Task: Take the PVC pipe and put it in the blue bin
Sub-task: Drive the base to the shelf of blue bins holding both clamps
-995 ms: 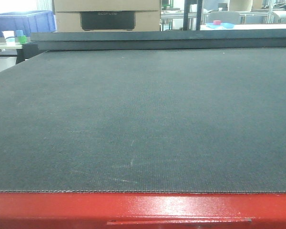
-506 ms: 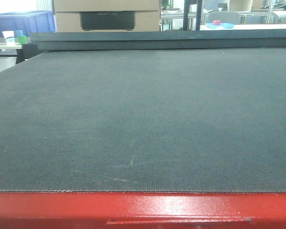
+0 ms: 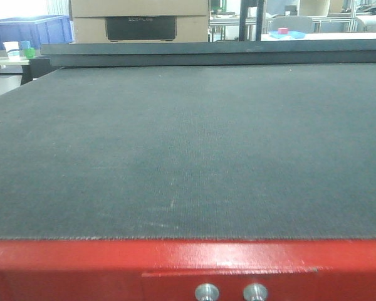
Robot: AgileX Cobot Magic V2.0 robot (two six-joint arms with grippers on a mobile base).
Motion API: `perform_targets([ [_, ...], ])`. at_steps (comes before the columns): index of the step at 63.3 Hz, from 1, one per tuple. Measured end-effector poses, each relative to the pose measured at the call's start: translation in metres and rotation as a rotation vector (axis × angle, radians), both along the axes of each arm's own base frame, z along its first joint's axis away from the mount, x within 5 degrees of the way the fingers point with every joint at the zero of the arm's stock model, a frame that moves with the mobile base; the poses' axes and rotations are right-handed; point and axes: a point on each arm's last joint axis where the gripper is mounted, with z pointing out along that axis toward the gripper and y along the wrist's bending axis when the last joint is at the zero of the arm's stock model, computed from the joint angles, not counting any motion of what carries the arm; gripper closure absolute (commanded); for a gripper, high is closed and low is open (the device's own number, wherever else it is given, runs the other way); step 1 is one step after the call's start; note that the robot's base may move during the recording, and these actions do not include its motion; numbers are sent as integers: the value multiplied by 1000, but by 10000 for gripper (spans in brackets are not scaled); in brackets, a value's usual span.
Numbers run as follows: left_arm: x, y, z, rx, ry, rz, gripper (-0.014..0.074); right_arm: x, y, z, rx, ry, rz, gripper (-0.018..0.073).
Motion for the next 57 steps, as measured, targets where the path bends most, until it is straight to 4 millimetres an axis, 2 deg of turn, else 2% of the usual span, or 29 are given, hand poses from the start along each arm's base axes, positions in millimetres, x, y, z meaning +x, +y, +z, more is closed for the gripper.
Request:
perform_targets([
  [57,-1,0,0,0,-2,0,707,0,0,0,0,0,0,727],
])
